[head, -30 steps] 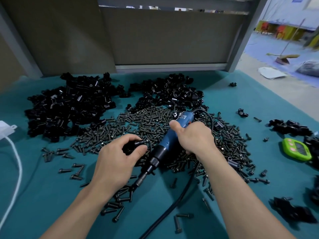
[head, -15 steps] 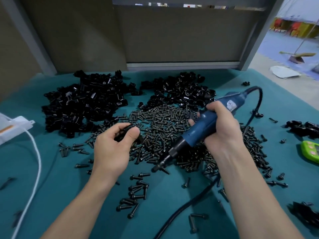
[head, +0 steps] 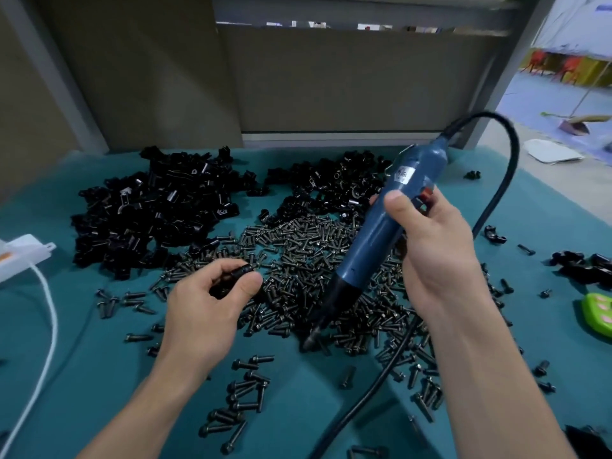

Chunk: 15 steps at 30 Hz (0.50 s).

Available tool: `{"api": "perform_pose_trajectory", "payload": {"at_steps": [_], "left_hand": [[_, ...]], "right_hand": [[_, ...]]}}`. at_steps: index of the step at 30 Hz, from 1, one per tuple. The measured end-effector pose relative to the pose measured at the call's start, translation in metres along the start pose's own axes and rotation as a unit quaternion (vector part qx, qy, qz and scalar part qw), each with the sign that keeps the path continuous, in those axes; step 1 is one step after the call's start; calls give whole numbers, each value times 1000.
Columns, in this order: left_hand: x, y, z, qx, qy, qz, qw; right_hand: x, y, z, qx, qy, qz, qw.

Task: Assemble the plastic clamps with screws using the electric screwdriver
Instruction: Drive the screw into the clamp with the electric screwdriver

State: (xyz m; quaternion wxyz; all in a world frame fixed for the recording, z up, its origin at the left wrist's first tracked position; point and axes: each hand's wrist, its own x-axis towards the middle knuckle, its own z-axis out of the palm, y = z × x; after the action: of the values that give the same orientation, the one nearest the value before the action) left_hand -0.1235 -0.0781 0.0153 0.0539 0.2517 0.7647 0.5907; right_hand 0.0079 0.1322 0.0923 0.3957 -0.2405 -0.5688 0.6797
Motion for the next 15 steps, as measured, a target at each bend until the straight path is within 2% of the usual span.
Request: {"api": "perform_pose_trajectory", "payload": {"at_steps": [2,5,15], "left_hand": [[-1,0,2,5,-3,-5,1000],[-1,1,2,17,0,-14,1000],[-1,-2,2,57,-17,-20,998]], "right_hand": [[3,-2,1,-14,-12,-39,999],[3,-2,10,-19,-7,-50,999],[5,2,16,130,63,42,989]]}}
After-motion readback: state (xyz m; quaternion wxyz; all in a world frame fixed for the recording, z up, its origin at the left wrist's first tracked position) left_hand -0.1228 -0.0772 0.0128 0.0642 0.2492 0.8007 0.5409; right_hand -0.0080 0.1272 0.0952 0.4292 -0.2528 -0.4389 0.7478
